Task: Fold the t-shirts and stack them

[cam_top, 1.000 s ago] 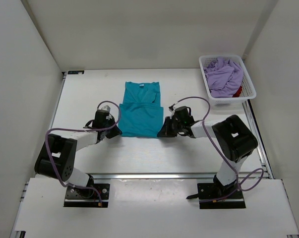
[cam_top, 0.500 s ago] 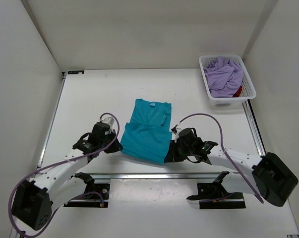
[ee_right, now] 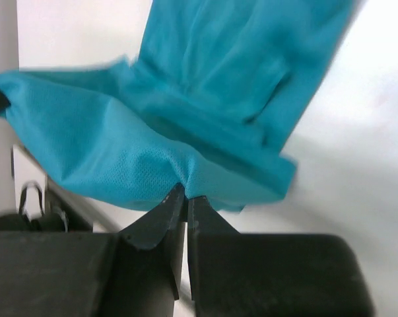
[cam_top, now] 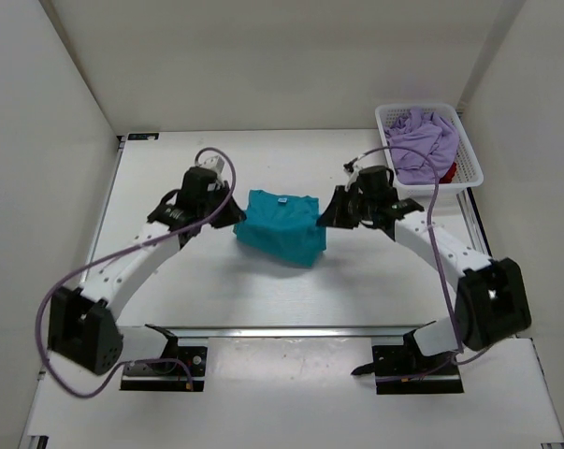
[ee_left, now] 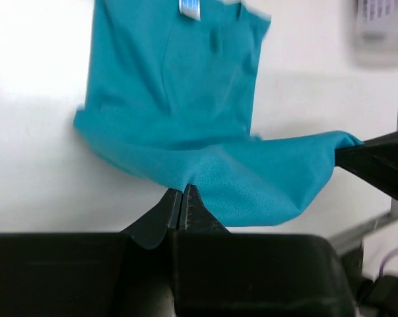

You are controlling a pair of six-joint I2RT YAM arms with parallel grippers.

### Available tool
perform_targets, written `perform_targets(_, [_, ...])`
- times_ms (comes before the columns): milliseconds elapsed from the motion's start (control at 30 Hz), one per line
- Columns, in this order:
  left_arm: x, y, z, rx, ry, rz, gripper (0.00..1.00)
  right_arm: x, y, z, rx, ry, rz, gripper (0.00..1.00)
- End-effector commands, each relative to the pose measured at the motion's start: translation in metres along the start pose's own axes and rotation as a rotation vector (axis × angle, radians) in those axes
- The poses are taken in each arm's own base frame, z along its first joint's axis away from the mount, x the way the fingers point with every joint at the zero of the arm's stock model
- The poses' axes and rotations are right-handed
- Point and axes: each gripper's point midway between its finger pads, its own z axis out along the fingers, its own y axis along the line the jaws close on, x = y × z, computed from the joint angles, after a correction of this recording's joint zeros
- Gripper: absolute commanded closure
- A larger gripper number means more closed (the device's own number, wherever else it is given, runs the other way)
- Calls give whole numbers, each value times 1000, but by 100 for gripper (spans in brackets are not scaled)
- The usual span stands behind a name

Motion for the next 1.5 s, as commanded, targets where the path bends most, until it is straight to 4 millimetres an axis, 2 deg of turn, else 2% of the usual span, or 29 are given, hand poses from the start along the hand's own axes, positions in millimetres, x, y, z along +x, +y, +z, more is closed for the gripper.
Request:
perform_targets(0, [-49,-7,34,-31,-69,9,100,-50,-18,14,-7,-42,-8,100])
perform_targets(33, [-49,3,54,-64,-38,4,100,-65,-24,14,-18,-69,5,100])
perform_targets(67, [-71,-4,56,-54,-75,-1,100,-81,-32,22,-22,-71,24,100])
perform_targets(133, [-88,6,93,-107,-59,-10,100,-116,-47,40,-15,-87,41,100])
perform_targets(167, [-84,22,114,-154,-25,-26,100,-114,-49,49,-33,-50,50,100])
perform_targets(233, [-108,32,135,-164,-38,-80,99,-141,-62,73,-46,-24,65,100])
perform_targets(267, [-97,44,153,-187,3,-96,98,-143,-62,80,-56,-8,61,98])
perform_targets(367, [-107,68,176,-195,12,-184,92,-171,-82,119,-59,36,74,90])
perform_targets(400, [-114,75,179,-195,-9,-219,85,-171,-81,123,-70,60,81,86])
perform_targets(433, [-116,75,183,-171,-10,-252,82,-186,-79,131,-80,45,59,82])
perform_targets(533, [-131,82,181,-112,-36,-307,46,-204,-76,133,-58,51,47,70])
perform_targets(567, [-134,83,179,-111,-44,-304,43,-216,-68,130,-56,26,14,66])
perform_targets(633, [-158,82,160,-94,-112,-302,40,-216,-65,123,5,28,-12,63])
perform_targets(667, [-158,78,157,-72,-125,-303,40,-215,-55,120,14,23,-41,64])
perform_targets(733, [-162,59,143,-31,-155,-279,43,-202,-46,118,59,41,-71,67])
perform_targets(767, [-158,54,142,-16,-154,-271,43,-190,-42,115,68,59,-73,79])
perform_targets(833, [-134,18,143,44,-116,-218,44,-175,-30,118,83,47,-109,95])
perform_targets(867, [-121,14,148,52,-97,-209,45,-159,-27,114,85,63,-90,100])
perform_targets(900, [-99,4,152,67,-57,-196,44,-160,-20,116,38,32,-98,100])
perform_targets(967, [-63,-16,164,107,5,-177,44,-132,-20,117,-6,38,-62,100])
perform_targets(1033, [-31,-8,176,94,67,-192,46,-99,-36,124,-1,94,-20,100])
perform_targets(1067, [-24,-5,181,94,79,-204,47,-95,-37,122,-20,101,-17,99])
perform_targets(1133, [-2,6,184,93,112,-228,48,-66,-54,126,-8,145,25,100])
perform_targets(1167, [2,9,182,86,117,-240,50,-66,-60,126,-4,130,30,100])
perform_targets(1233, [23,21,179,74,140,-263,51,-45,-79,123,17,141,77,100])
perform_targets(1267, [32,24,173,75,151,-268,50,-47,-82,121,11,116,75,100])
perform_targets(1300, [29,24,168,87,136,-280,50,-37,-87,120,4,125,89,100])
perform_targets(1367, [51,35,156,86,161,-315,50,-23,-95,112,19,142,110,100])
perform_targets(1467, [50,31,139,115,136,-309,46,-10,-81,103,-10,153,92,100])
